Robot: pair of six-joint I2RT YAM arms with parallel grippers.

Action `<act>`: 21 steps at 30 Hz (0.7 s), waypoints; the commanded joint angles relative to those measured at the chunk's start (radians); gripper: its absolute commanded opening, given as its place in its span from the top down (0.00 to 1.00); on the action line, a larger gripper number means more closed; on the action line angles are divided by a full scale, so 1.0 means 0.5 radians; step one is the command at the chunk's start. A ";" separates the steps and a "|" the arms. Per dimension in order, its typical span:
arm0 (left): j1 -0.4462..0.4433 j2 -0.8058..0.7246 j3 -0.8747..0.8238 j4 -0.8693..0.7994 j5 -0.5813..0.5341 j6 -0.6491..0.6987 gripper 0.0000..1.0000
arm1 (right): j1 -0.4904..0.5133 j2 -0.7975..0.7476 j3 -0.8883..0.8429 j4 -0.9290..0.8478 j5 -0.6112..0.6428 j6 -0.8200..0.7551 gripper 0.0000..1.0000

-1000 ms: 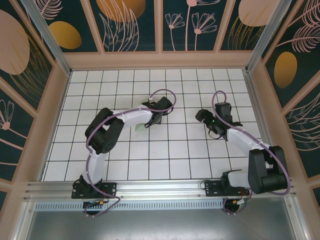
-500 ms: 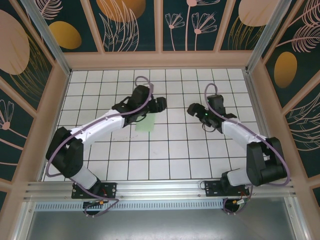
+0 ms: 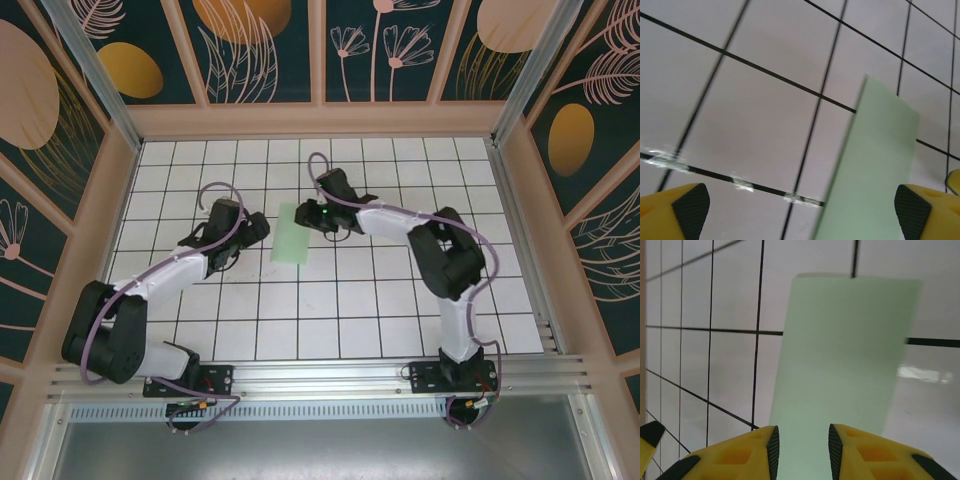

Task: Fold a paper plane with a square sheet of paper (pick it up from the middle)
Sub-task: Move the paper to the center of the table.

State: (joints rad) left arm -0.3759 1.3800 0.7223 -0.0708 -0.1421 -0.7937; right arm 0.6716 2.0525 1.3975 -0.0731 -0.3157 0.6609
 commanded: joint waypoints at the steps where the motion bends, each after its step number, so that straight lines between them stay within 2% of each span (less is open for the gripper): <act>1: 0.039 -0.087 -0.096 0.000 -0.121 -0.063 0.02 | 0.033 0.167 0.222 -0.065 -0.134 0.002 0.67; 6: 0.046 -0.095 -0.135 0.018 -0.081 -0.072 0.02 | 0.071 0.361 0.415 -0.161 -0.182 -0.042 0.68; 13: 0.045 -0.038 -0.095 0.073 0.075 0.032 0.02 | 0.068 0.460 0.443 -0.379 -0.140 -0.189 0.66; 17: 0.046 -0.016 -0.076 0.111 0.163 0.087 0.02 | 0.050 0.430 0.360 -0.567 -0.112 -0.443 0.66; 21: 0.046 0.013 -0.082 0.203 0.363 0.115 0.03 | 0.020 0.266 0.089 -0.642 -0.048 -0.696 0.66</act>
State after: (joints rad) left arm -0.3580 1.3705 0.6621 -0.0280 -0.0498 -0.7708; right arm 0.6975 2.2234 1.5501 -0.2089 -0.3840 0.4458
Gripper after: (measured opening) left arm 0.975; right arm 0.339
